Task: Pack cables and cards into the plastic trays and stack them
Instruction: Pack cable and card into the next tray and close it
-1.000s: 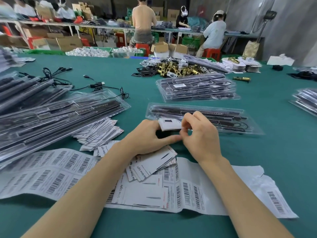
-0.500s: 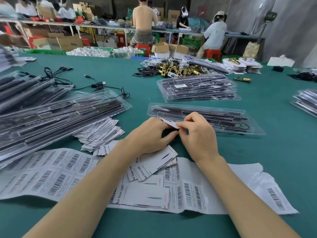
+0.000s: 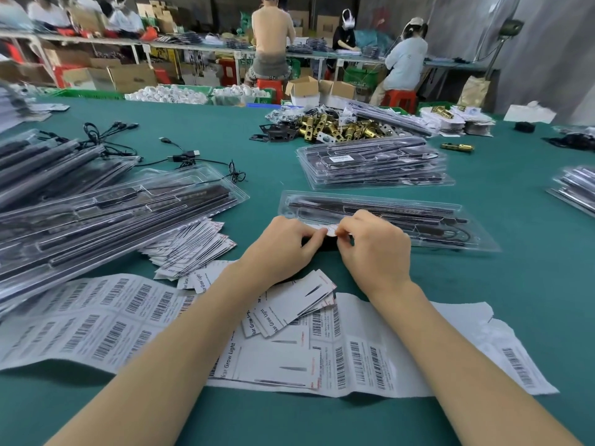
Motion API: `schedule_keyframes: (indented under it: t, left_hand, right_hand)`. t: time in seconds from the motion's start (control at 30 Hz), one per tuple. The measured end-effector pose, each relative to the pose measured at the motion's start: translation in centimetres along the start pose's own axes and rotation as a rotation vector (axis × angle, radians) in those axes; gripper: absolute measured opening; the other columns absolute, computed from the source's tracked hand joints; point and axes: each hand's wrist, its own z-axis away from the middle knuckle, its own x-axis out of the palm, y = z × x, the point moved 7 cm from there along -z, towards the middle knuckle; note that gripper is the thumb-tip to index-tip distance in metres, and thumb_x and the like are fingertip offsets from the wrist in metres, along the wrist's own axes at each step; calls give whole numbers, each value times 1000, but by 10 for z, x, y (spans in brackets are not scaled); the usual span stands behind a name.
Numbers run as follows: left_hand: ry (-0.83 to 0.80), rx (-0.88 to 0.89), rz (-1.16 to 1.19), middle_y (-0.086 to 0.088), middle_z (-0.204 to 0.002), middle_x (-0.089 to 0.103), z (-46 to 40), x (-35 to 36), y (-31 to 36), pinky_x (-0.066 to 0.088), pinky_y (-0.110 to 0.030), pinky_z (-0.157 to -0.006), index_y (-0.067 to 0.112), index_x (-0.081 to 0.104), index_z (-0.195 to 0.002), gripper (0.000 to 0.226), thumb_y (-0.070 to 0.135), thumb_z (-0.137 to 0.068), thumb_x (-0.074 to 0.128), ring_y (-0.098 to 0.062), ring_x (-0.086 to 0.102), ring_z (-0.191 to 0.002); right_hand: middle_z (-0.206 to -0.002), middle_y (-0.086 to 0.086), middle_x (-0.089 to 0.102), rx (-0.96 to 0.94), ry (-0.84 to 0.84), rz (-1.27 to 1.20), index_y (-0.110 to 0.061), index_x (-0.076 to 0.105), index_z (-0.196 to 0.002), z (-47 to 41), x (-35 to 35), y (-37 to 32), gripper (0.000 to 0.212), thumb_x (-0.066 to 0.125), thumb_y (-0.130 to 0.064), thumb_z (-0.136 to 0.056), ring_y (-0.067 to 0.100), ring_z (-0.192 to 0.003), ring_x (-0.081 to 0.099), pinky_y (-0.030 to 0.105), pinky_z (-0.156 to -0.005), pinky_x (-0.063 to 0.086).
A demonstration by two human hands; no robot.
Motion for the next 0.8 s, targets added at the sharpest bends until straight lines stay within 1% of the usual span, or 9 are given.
schedule_keyframes:
  t: [0.07, 0.2, 0.3, 0.37, 0.43, 0.5, 0.57, 0.7, 0.8]
  left_hand:
    - [-43, 9, -25, -12, -50, 40, 1, 2, 0, 33, -41, -60, -1, 54, -64, 50, 28, -105, 48, -22, 27, -53]
    - [-61, 37, -41, -8, -53, 50, 1, 2, 0, 38, -41, -62, 4, 63, -71, 39, 24, -103, 50, -24, 36, -56]
    - [-49, 59, -74, -7, -56, 57, -2, 3, 2, 41, -41, -63, 5, 69, -76, 33, 20, -101, 51, -26, 44, -57]
    - [-71, 87, -115, -5, -67, 67, -3, 3, 2, 45, -40, -68, 9, 73, -86, 25, 17, -98, 52, -25, 53, -64]
    - [-67, 121, -107, -3, -69, 68, -2, 2, 3, 45, -38, -67, 9, 73, -87, 20, 12, -95, 55, -23, 51, -64]
    - [-48, 142, -81, -1, -62, 62, -1, 0, 5, 40, -34, -61, 9, 68, -78, 19, 9, -94, 57, -19, 42, -58]
    - [-52, 146, -78, 1, -58, 58, -1, -1, 6, 37, -32, -59, 9, 67, -77, 21, 11, -95, 57, -17, 38, -56]
    - [-146, 127, -93, -5, -67, 65, -2, 4, 0, 43, -36, -67, 6, 71, -90, 24, 15, -100, 50, -21, 48, -61]
    - [-178, 130, -84, -6, -71, 67, -2, 3, -1, 43, -36, -71, 8, 72, -97, 25, 16, -102, 49, -23, 52, -65]
  right_hand:
    - [-68, 2, 60, 57, -20, 5, -14, 72, -71, 0, 4, 2, 11, 74, -8, -80, 32, -55, 56, 24, -49, 26]
    - [-74, 2, 65, 115, -61, 14, -17, 77, -78, 0, 7, 3, 8, 72, -14, -84, 32, -63, 60, 26, -53, 28]
    - [-83, -4, 66, 28, -111, 60, -23, 79, -85, 3, 4, -1, 12, 68, -23, -89, 24, -72, 61, 25, -52, 30]
    - [-92, -8, 64, -59, -178, 111, -25, 75, -91, 7, 5, -8, 14, 61, -29, -90, 19, -80, 60, 24, -51, 29]
    - [-102, -10, 65, -106, -256, 129, -28, 70, -104, 13, 7, -13, 20, 57, -29, -89, 17, -87, 62, 26, -51, 35]
    - [-108, -11, 68, -113, -329, 128, -30, 65, -119, 19, 9, -17, 33, 55, -27, -87, 17, -90, 63, 28, -53, 42]
    - [-110, -11, 69, -99, -388, 160, -30, 58, -128, 22, 10, -18, 42, 53, -27, -87, 19, -88, 58, 28, -55, 37]
    - [-139, -9, 57, -85, -509, 310, -26, 37, -149, 24, 16, -23, 56, 41, -31, -94, 28, -109, 50, 35, -77, 31]
    - [-148, -1, 47, -43, -582, 360, -19, 26, -155, 25, 20, -28, 61, 37, -37, -97, 32, -127, 40, 41, -91, 33]
